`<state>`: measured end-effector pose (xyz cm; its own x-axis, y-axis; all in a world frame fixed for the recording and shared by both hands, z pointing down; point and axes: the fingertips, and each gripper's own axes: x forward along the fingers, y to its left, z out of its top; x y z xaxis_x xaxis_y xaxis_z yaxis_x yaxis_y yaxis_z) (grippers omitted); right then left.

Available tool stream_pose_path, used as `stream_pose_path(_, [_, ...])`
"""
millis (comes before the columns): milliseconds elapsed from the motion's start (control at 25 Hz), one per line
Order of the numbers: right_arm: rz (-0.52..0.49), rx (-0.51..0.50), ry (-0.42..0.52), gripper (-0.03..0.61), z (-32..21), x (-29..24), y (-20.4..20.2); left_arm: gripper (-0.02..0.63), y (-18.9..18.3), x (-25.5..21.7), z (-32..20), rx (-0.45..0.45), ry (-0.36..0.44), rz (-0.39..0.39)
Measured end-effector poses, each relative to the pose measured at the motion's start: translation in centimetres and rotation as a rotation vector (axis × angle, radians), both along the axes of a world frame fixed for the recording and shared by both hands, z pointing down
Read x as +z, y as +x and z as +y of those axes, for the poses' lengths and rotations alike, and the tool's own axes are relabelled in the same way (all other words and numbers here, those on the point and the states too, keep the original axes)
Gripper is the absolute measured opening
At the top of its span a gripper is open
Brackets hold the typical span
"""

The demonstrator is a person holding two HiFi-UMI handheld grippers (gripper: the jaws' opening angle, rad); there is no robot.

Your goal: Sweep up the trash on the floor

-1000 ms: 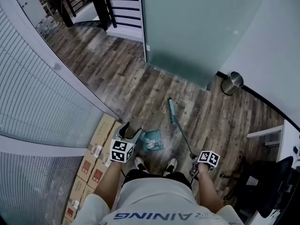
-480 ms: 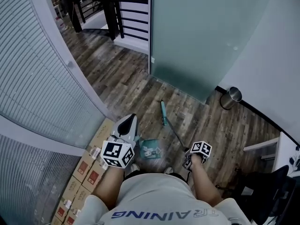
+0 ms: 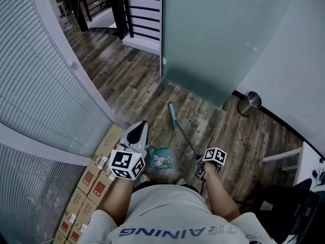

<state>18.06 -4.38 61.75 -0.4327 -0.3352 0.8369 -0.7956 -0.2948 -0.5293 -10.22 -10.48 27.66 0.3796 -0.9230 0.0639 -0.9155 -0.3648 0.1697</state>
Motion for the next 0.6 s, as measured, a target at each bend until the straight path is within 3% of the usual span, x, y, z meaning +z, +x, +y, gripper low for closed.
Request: stream_pose_path(600, [0.03,-0.027,0.044,0.106,0.2,-0.9,-0.9,0.0,0.2,1.4,0.1,0.021,-0.038,-0.002])
